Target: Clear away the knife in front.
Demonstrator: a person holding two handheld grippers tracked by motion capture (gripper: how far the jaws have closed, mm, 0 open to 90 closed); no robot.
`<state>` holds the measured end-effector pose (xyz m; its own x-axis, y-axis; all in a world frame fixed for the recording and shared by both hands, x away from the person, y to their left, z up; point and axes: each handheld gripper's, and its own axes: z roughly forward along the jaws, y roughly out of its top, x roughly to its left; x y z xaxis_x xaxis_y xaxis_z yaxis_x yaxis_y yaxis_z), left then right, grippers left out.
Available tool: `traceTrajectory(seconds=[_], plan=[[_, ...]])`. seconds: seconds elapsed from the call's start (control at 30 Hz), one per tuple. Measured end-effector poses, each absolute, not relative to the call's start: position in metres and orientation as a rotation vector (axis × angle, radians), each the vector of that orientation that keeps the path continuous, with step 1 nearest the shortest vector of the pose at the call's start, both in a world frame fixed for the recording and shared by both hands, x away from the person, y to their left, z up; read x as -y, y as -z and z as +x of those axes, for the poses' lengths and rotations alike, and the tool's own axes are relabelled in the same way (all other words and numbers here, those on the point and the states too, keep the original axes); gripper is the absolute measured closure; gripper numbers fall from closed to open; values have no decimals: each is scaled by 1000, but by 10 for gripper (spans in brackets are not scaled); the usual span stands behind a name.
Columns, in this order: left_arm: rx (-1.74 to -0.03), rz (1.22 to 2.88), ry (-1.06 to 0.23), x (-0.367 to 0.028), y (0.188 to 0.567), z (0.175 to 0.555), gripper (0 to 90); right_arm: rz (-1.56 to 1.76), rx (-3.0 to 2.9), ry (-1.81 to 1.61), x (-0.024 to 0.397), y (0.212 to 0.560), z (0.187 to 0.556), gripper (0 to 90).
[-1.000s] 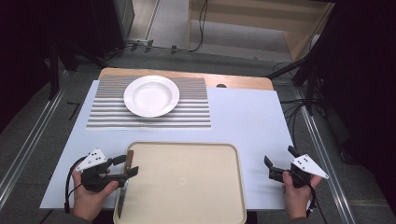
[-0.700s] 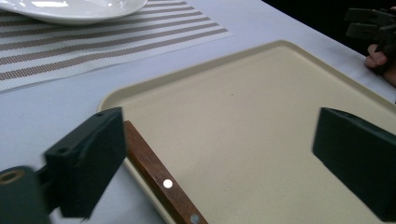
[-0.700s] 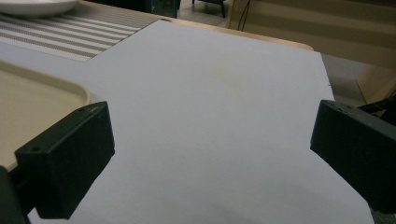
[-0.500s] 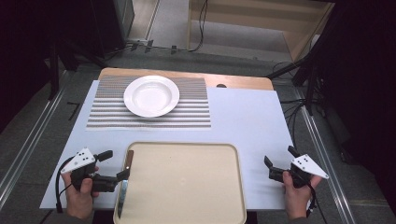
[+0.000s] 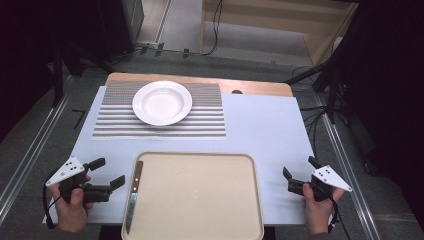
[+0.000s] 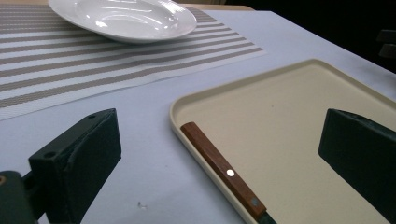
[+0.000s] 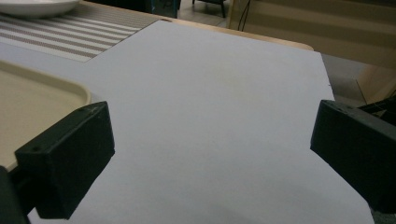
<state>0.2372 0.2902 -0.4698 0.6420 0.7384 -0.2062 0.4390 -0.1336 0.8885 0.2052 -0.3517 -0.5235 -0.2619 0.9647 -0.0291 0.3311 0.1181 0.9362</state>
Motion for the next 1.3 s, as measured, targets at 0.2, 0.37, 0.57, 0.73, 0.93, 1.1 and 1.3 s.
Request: traceTrajectory(seconds=[0.2,0.37,0.57,0.73,0.93,1.1,1.3], plan=[[-984,1741,-371,-306,469,238,0,1273,-1699,-1150,352,523,205,0],[-1015,1718,-393,-320,469,238,0,1273,-1700,-1150,352,523,205,0],[-1041,1699,-424,-336,468,238,0,1273,-1699,-1150,352,523,205,0],[-1067,1673,-441,-351,469,238,0,1273,-1699,-1151,352,523,205,0],[-1090,1653,-457,-364,470,238,0,1273,-1700,-1151,352,523,205,0],[-1103,1649,-469,-371,472,238,0,1273,-1699,-1151,352,523,205,0],[-1115,1637,-474,-377,474,238,0,1272,-1700,-1151,352,523,205,0]])
